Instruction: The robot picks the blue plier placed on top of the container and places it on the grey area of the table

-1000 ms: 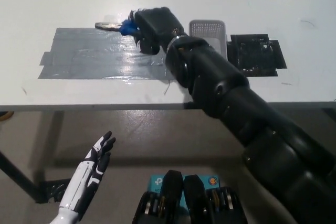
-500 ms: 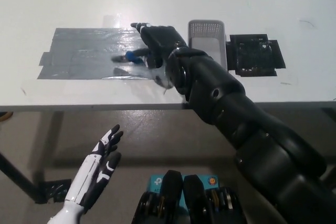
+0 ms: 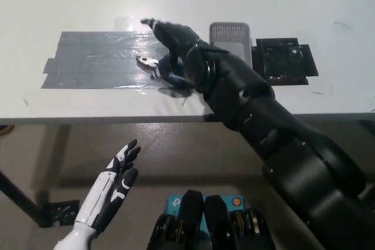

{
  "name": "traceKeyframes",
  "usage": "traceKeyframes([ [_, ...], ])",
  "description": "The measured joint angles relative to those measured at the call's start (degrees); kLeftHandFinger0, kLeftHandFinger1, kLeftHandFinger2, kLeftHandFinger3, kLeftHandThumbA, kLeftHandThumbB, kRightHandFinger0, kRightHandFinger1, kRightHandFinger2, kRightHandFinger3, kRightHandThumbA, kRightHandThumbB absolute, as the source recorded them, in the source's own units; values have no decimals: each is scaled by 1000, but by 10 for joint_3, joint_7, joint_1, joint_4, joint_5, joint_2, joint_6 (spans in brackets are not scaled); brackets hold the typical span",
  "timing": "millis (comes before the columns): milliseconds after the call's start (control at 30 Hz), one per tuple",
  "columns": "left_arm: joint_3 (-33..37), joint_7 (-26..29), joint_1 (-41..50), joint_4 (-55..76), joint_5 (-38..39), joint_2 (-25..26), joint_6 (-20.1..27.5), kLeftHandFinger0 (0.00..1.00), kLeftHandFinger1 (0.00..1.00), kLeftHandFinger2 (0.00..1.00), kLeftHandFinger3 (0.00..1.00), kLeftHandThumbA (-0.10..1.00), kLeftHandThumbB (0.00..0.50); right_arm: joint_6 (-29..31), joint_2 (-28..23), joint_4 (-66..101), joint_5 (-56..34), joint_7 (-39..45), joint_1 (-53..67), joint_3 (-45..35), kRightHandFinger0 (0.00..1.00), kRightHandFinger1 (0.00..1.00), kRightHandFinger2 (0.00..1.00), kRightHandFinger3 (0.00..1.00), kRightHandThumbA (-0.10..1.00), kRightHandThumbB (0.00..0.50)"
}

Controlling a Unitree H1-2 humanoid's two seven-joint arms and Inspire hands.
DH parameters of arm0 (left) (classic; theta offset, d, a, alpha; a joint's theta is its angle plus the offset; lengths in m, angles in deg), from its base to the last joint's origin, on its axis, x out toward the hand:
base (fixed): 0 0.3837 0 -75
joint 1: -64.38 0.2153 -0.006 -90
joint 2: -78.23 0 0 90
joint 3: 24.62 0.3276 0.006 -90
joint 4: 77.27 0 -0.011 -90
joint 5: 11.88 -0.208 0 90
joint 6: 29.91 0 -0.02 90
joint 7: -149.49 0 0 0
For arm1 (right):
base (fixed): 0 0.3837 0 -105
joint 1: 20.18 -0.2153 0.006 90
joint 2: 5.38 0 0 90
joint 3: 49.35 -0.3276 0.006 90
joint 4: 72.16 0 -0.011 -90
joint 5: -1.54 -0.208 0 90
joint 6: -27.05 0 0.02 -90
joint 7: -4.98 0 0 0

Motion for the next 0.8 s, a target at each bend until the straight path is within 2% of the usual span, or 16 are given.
traceKeyframes([
  [233, 0, 0, 0, -1, 1, 0, 1, 1000, 1000, 1000, 1000, 945, 83, 15, -42, 130, -29, 8, -28, -53, 1000, 1000, 1000, 1000, 1000, 500],
  [367, 0, 0, -1, -3, 1, 0, 1, 1000, 1000, 1000, 1000, 938, 40, 14, -75, 225, -38, 19, -22, -63, 1000, 1000, 1000, 1000, 1000, 500],
  [467, 0, 0, -2, -6, 1, 0, 1, 1000, 1000, 1000, 1000, 924, 28, 9, -98, 297, -41, 29, 2, -69, 1000, 1000, 1000, 1000, 1000, 439],
  [600, -1, 0, -3, -10, 1, 0, 0, 1000, 1000, 1000, 1000, 942, 16, 0, -120, 382, -50, 42, 54, -77, 1000, 1000, 1000, 1000, 1000, 448],
  [667, -1, 0, -5, -16, 2, 0, 0, 1000, 1000, 1000, 1000, 992, 40, -5, -132, 424, -56, 48, 91, -82, 1000, 1000, 1000, 1000, 1000, 460],
  [733, -2, 0, -10, -22, 2, 0, 0, 1000, 1000, 1000, 1000, 1000, 59, -11, -144, 465, -62, 54, 129, -87, 1000, 1000, 1000, 1000, 1000, 427],
  [800, -2, 0, -15, -26, 2, 0, 0, 1000, 1000, 1000, 1000, 1000, 73, -16, -158, 502, -67, 58, 170, -93, 1000, 1000, 1000, 1000, 1000, 434],
])
